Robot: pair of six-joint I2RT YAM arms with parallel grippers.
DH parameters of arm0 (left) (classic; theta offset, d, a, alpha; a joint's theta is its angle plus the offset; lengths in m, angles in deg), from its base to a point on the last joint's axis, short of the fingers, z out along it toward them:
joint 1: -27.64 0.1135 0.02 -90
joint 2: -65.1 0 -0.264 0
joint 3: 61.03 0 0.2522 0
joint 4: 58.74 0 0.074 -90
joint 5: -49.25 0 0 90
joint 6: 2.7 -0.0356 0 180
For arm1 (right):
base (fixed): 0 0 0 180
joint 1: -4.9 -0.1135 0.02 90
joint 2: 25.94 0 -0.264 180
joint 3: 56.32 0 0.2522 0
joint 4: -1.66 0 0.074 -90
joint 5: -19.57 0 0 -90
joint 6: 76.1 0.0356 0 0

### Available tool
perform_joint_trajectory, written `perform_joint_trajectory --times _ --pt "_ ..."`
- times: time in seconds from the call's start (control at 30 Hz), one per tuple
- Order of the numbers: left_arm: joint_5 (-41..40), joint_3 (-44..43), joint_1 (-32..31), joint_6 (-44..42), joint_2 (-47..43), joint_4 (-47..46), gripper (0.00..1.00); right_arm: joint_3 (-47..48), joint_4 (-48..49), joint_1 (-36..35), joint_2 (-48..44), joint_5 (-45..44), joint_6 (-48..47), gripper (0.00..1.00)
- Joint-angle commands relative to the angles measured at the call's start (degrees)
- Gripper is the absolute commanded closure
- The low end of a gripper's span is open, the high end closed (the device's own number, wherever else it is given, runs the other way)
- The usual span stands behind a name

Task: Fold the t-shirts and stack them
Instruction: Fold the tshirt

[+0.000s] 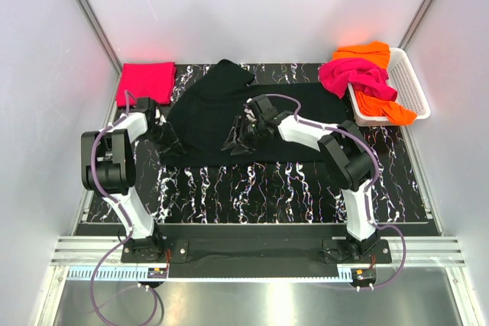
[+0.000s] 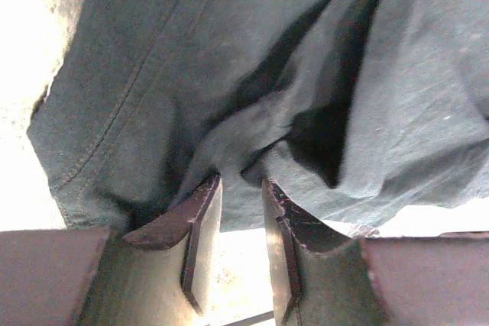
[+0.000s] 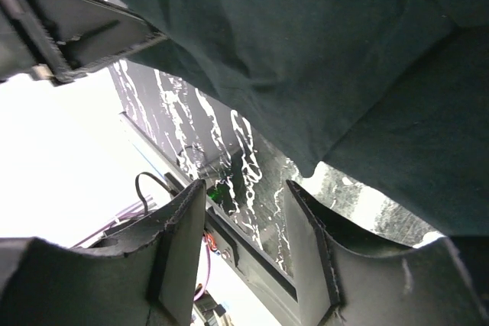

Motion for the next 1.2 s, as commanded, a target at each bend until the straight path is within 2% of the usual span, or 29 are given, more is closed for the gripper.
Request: perform_joint_trajectory --times 0.0,0.17,0.23,0.33,0.47,0.7,1.0,1.13,1.17 --pt "1.1 -2.8 0.2 0.3 0.3 -2.3 0.68 -0.2 0.2 -0.6 1.0 2.0 -0.2 0.49" --pt "1.7 -2.8 -0.2 0.9 0.2 -3.0 0.69 -0.4 0.2 -0.6 1.4 2.2 0.0 0.5" --pt "1.7 -2.8 -0.4 1.0 0.3 -3.0 0.64 -0.5 0.2 -0.6 1.8 2.4 0.3 0.5" --pt "2.2 -2.4 -0.6 1.2 1.3 -3.1 0.63 -0.3 0.1 -0.7 2.2 2.6 0.9 0.5" --pt "3.0 -2.3 -1.0 1.4 1.7 -4.0 0.71 -0.4 0.2 -0.8 2.5 2.6 1.2 0.52" --pt "3.1 -2.9 -1.9 1.7 2.5 -4.3 0.72 -0.5 0.3 -1.6 3.6 3.1 1.5 0.56" --pt "1.9 -2.6 -1.8 1.7 0.4 -4.2 0.83 -0.6 0.4 -1.8 4.1 3.1 2.3 0.54" --pt "2.7 -3.1 -1.9 1.9 0.1 -4.1 0.99 -1.3 0.3 -1.9 4.1 3.0 2.3 0.53" --pt "2.8 -3.2 -1.9 1.9 0.0 -4.2 1.0 -1.3 0.3 -1.9 4.3 3.3 2.4 0.53"
